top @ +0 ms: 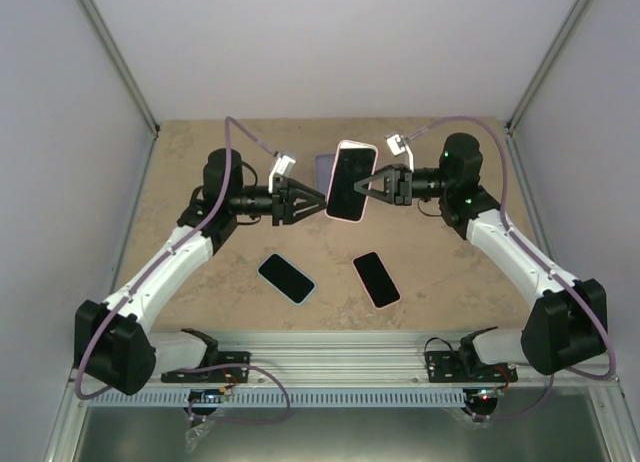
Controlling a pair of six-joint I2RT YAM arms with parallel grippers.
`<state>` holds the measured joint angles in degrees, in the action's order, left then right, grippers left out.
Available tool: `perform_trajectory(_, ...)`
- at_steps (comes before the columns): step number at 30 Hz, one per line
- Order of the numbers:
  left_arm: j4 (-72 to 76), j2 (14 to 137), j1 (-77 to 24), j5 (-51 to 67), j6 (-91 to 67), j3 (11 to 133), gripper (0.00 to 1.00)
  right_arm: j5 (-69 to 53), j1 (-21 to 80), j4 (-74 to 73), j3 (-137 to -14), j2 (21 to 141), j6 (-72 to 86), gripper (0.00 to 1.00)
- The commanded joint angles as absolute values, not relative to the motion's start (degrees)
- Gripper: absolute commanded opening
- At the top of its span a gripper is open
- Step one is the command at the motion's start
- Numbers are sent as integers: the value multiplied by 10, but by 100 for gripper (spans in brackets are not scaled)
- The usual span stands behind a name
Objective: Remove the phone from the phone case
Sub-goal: Remove the phone case from the phone.
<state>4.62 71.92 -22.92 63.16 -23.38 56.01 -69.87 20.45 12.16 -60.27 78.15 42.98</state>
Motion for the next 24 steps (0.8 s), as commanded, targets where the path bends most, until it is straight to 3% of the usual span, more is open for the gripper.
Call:
perform_trajectory(1,44,668,-228,670,-193,522,37,-726,204,217,-587,742,464,0)
perform_trajectory(8,96,666,-229,674,-233,506,32,-734,204,234,-588,736,478,1)
perform_trajectory(24,135,677,-250,664,-270,497,31,-726,206,233,-588,739,484,1)
